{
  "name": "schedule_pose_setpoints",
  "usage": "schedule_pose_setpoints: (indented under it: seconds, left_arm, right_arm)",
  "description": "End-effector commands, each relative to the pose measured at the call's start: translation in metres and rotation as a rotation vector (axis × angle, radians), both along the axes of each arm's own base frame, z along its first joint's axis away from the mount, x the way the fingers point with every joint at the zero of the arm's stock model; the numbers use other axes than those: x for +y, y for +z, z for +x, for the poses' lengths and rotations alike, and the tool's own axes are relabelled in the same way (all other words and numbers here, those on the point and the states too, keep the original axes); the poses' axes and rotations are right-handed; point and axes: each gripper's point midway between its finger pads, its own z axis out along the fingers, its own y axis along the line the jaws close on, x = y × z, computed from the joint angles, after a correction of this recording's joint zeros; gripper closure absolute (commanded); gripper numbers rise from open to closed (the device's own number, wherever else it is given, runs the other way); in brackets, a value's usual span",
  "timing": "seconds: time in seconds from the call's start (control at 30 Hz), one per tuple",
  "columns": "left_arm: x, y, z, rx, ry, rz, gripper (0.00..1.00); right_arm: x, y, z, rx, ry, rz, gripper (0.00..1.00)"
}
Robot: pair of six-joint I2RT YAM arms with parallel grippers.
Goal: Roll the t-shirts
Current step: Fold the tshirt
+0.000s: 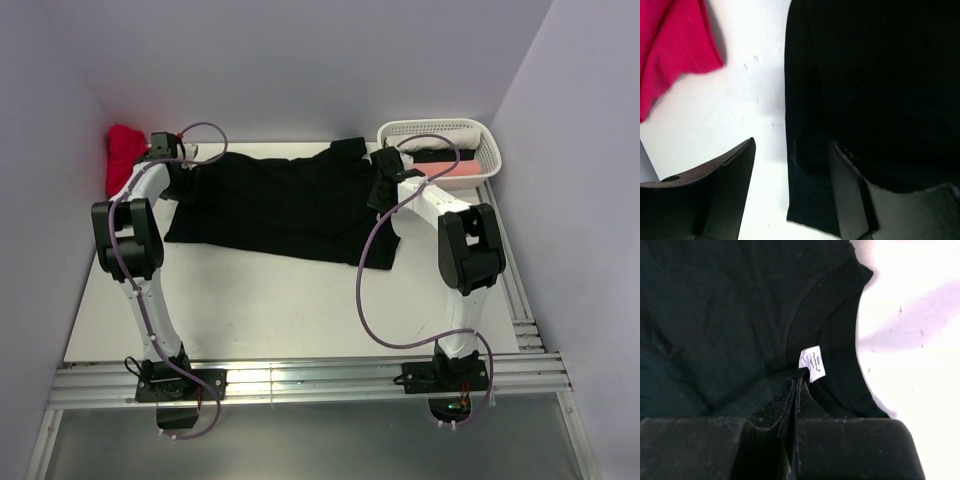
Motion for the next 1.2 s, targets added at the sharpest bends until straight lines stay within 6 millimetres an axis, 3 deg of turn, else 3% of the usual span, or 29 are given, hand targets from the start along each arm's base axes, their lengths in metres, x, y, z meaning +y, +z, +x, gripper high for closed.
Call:
schedule_pose_setpoints:
  seconds: [0.0, 0.17, 0.27, 0.3, 0.47, 0.7, 0.87, 0.9, 1.17]
  left_arm:
    - [0.004, 0.046, -0.005, -0.090, -0.003, -0.002, 0.34]
    - [0.015, 0.037, -0.040, -0.028, 0.006, -0.105, 0.30]
    - [0.013, 0.029, -0.058, 0.028, -0.022, -0.231, 0.25]
    - [0.005, 0.027, -0.062, 0.042, -0.048, -0.300, 0.24]
    - [0.015, 0.011, -0.085, 0.129, -0.034, -0.443, 0.24]
    - [0.017, -0.008, -0.110, 0.184, -0.034, -0.525, 0.22]
    - [0.018, -0.023, -0.110, 0.207, -0.007, -0.593, 0.22]
    - [0.019, -0.024, -0.109, 0.205, 0.001, -0.594, 0.23]
    - [0.028, -0.033, -0.093, 0.181, 0.037, -0.573, 0.34]
  right_arm:
    - [-0.006, 0.018, 0.023, -0.057, -0.010, 0.001, 0.99]
    - [-0.009, 0.016, 0.032, -0.053, -0.019, -0.004, 0.75]
    - [-0.010, 0.018, 0.034, -0.059, -0.029, -0.002, 0.52]
    - [-0.011, 0.023, 0.032, -0.068, -0.034, -0.002, 0.49]
    - [-0.015, 0.047, 0.011, -0.116, -0.052, 0.029, 0.46]
    - [-0.022, 0.053, -0.052, -0.182, -0.070, 0.118, 0.43]
    - [-0.017, 0.050, -0.082, -0.218, -0.072, 0.193, 0.43]
    - [-0.018, 0.041, -0.091, -0.202, -0.077, 0.192, 0.43]
    - [-0.017, 0.032, -0.107, -0.216, -0.067, 0.226, 0.45]
